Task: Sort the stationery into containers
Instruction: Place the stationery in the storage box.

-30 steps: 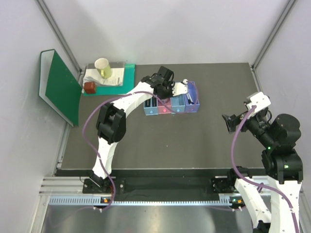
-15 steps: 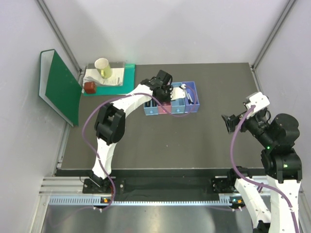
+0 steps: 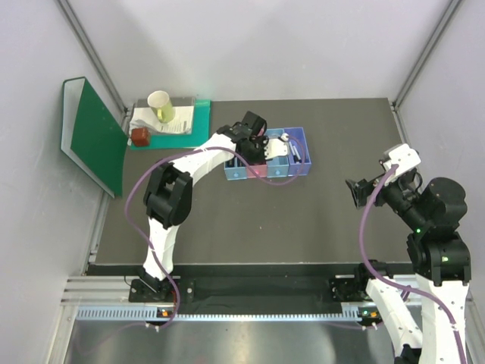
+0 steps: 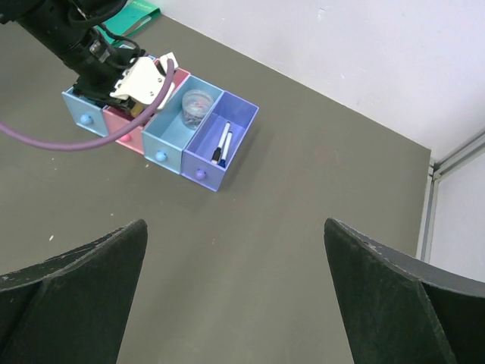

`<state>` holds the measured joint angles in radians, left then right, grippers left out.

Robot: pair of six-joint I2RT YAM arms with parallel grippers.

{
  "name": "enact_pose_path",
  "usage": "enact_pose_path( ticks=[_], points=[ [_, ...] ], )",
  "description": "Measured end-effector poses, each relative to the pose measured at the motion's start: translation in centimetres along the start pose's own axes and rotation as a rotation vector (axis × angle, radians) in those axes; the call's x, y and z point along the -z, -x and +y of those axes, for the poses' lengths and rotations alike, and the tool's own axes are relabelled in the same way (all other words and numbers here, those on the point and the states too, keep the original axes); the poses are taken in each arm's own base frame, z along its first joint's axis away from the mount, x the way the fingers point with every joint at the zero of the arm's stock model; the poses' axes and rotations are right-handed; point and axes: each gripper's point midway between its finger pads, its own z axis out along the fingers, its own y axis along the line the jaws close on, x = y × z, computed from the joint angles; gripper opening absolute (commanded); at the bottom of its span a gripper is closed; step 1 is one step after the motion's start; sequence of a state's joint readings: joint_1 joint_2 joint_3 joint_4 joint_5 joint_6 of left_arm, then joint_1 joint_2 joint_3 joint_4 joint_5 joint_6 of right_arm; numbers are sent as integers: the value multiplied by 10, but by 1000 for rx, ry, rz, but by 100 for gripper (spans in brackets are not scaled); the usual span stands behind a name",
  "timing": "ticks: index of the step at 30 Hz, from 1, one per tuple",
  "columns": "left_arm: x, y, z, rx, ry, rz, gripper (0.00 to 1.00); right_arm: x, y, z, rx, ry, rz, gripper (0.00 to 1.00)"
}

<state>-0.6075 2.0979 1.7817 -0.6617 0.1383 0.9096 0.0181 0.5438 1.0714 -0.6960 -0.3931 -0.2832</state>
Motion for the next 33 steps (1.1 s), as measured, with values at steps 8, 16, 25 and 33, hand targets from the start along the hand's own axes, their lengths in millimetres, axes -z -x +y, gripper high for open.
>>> enact_pose_path(
  ticks=[8, 16, 25, 33],
  points=[
    [-6, -5, -9, 13, -15, 6, 11, -2, -4, 1, -7, 2, 6, 100],
    [-6, -3, -9, 14, -12, 4, 34, -1, -2, 0, -8, 0, 1, 100],
    [-6, 0, 0, 12, 27, -4, 57, -1, -4, 1, -8, 0, 1, 100],
    [1, 8, 4, 40, 35, -19, 70, -1, -4, 1, -6, 1, 1, 100]
  ],
)
